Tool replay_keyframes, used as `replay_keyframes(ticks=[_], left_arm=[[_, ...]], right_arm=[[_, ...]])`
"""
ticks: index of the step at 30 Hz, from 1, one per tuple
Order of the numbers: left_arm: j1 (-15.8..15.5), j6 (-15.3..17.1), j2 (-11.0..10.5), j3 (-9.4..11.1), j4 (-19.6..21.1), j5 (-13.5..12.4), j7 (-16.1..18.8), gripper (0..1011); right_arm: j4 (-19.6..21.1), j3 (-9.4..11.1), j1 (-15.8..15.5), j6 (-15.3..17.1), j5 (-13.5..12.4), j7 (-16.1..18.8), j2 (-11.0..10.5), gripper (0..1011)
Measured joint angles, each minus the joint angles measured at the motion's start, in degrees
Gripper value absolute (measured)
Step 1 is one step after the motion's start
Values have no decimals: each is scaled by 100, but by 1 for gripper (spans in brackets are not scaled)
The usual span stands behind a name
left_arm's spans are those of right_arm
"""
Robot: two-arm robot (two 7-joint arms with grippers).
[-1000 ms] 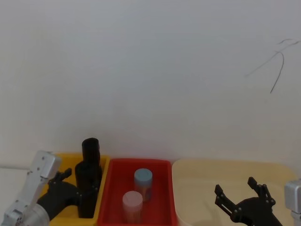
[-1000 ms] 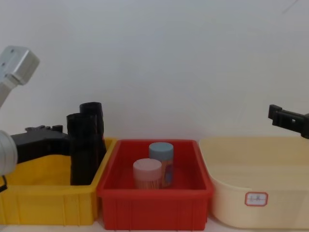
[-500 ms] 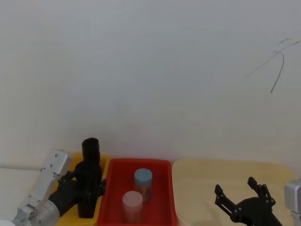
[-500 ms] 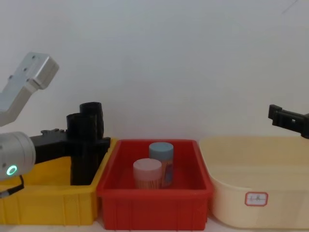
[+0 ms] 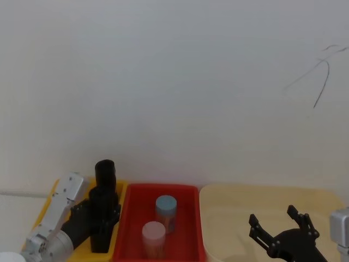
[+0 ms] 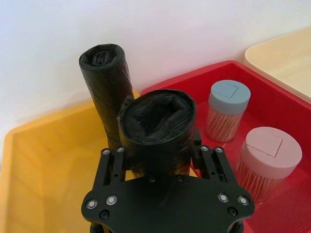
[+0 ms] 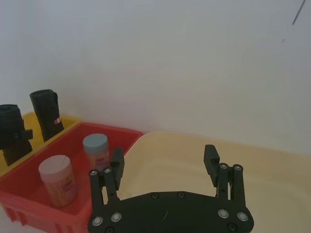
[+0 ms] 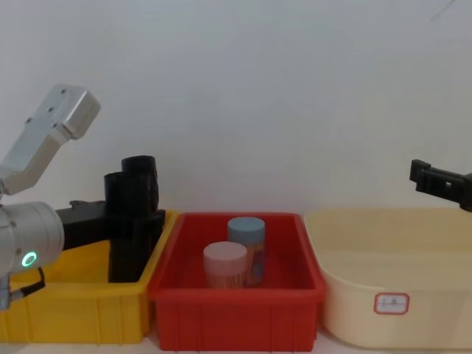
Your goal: Pick up the garbage bag with the one hand and transfer it to the other hand.
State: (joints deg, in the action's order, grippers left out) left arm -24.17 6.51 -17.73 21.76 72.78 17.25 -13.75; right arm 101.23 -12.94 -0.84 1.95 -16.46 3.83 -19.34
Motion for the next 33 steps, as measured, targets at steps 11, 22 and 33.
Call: replay_keyframes(ticks=[11,22,33], left_arm=[[-34,8,30,11,-47,-27,8,471],[20,-4,-92,5,175,-63,-147,412],[-25,46,-430,-122,837,116,-701,386]], right_arm=[[0,0,0,0,0,0,0,1000],[39,-8,36,58,-65,225,-73,1000],[165,-42,153,284,-326,830,-289,1000]])
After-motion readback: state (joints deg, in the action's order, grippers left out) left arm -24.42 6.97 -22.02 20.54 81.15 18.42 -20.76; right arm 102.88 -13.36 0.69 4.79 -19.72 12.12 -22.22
